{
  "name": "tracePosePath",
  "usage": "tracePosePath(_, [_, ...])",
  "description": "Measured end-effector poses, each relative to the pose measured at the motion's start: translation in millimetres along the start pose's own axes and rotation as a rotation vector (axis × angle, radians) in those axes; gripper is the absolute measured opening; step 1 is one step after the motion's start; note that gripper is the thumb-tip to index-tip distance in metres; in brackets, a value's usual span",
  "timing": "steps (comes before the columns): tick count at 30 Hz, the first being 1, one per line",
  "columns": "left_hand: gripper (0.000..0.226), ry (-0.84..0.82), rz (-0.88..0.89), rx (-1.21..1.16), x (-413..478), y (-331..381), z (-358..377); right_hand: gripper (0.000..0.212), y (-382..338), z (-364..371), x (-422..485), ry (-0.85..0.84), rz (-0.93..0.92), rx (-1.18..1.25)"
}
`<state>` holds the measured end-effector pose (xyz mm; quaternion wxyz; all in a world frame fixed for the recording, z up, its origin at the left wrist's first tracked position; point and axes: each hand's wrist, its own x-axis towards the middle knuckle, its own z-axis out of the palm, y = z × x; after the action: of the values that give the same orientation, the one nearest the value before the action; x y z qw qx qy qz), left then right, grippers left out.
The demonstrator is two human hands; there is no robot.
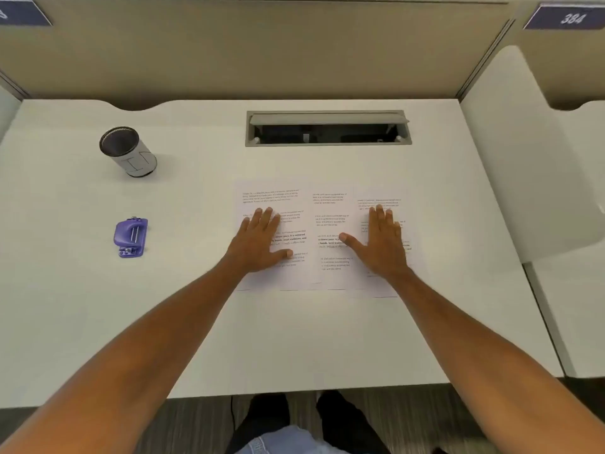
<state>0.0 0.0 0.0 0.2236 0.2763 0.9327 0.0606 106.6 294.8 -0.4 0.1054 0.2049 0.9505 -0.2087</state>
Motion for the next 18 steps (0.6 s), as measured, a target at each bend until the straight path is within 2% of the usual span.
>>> tracePosePath(4, [0.105,-0.008,0.019,-0.046,-3,6,7,0.118,0,9,-4,-0.033,0.026,-0.007])
tracePosePath(12, [0.105,0.053,0.048,-0.005,-3,20,20,0.117,-13,25,-3,0.014,-0.01,-0.025])
tracePosePath(15, [0.098,0.079,0.07,-0.05,-3,21,18,0.116,-13,26,-1,0.012,-0.025,-0.027])
tracePosePath(18, [0.083,0.192,0.004,-0.144,-9,19,12,0.109,-6,20,1,0.065,0.006,0.032])
